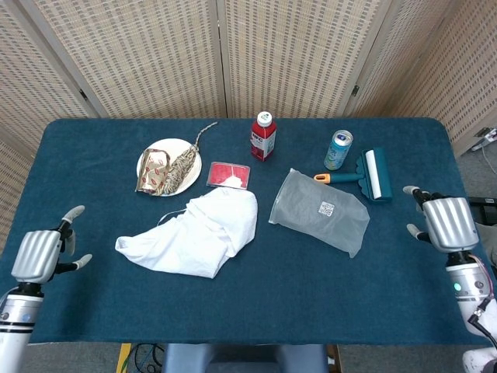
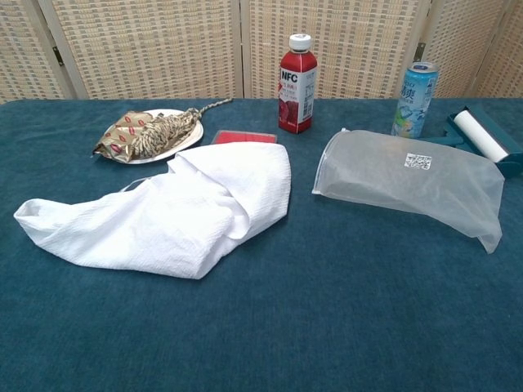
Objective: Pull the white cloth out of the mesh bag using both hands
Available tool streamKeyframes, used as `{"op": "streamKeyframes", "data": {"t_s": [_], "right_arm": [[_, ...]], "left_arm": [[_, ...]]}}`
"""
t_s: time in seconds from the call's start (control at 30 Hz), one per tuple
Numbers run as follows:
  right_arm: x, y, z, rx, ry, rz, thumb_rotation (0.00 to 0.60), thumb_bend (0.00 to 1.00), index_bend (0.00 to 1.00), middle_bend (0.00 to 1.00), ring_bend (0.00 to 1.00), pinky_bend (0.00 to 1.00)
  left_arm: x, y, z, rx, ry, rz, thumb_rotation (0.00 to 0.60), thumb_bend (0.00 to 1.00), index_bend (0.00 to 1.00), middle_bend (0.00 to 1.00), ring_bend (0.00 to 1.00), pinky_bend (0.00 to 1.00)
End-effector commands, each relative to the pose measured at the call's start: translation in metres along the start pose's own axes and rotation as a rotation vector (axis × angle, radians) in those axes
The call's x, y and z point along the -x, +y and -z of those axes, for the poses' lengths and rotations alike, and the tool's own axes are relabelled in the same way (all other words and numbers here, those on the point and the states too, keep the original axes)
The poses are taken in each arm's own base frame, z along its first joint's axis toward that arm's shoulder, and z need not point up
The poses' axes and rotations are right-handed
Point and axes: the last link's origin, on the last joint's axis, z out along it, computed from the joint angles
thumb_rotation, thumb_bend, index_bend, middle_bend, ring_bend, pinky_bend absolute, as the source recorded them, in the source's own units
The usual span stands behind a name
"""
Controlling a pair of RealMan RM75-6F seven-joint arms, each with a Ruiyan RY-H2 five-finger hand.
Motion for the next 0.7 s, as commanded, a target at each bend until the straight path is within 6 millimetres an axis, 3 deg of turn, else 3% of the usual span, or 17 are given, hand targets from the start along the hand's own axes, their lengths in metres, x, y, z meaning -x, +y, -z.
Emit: {"op": "streamKeyframes", "data": {"t_s": [0.03,0.2,0.33,0.5,0.7], "right_arm": [[0.000,0.007,0.015,0.023,-0.006,-0.004,0.600,0.02,0.32,0.54,0.56,0.71],[0.003,0.016,0.034,0.052,-0.013,-0.019,0.600,0.05,0.32,0.54,0.55,0.69],[0.007,0.032,0.065,0.124,-0.060,-0.017,0.600,0.07,0.32,0.53,0.52,0.68],[0.009,0.042,0.085,0.174,-0.066,-0.033,0.600,0.25,0.32,0.52,0.50,0.65],[0.008,0.046,0.092,0.185,-0.064,-0.034,0.600,0.33,0.32,0.52,0.50,0.64]], "left_arm": [[-0.007,-0.011,0.008,-0.020,0.020,-0.041,0.600,0.00,0.16,0.52,0.49,0.71],[-0.014,-0.021,0.017,-0.048,0.040,-0.067,0.600,0.00,0.17,0.47,0.46,0.65],[-0.019,-0.039,0.031,-0.091,0.037,-0.143,0.600,0.00,0.17,0.47,0.46,0.64],[-0.018,-0.052,0.045,-0.132,0.004,-0.151,0.600,0.00,0.18,0.47,0.45,0.63],[-0.015,-0.056,0.052,-0.153,0.008,-0.137,0.600,0.00,0.19,0.47,0.45,0.64]]}}
